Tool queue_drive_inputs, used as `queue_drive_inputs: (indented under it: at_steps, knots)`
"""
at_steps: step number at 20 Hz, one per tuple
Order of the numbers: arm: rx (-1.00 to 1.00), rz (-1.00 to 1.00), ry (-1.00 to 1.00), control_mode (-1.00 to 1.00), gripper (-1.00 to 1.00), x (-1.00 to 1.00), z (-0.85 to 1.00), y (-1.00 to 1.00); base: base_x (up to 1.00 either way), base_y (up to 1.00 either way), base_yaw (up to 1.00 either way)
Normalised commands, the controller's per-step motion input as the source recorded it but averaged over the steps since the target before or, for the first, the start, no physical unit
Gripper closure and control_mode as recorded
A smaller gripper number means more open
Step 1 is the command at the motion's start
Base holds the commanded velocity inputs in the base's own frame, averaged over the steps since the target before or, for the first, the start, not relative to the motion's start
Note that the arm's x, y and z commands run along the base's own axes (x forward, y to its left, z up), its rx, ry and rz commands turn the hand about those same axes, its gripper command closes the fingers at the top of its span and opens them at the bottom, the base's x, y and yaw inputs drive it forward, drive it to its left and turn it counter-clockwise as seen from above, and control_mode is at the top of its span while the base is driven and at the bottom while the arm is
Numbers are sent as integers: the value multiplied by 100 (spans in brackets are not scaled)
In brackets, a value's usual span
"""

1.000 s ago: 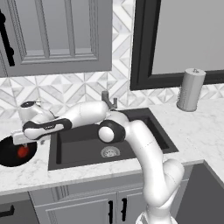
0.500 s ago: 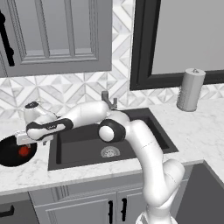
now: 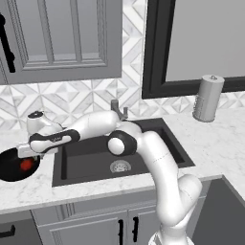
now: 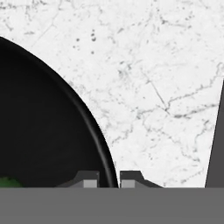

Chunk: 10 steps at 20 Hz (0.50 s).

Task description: Pick the bell pepper from the sink and place it in the bowl. Then pick the bowl and place it in the microwave. Then close the microwave door and press the start button.

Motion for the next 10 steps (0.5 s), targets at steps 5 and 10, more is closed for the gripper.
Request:
queue_drive_inputs:
  at_steps: [5,10]
  knots:
    - [0,-3,0,-100,100,-2,0,0,0,0,0]
    - [0,-19,0,-100,100,-24,20,-7,0,0,0]
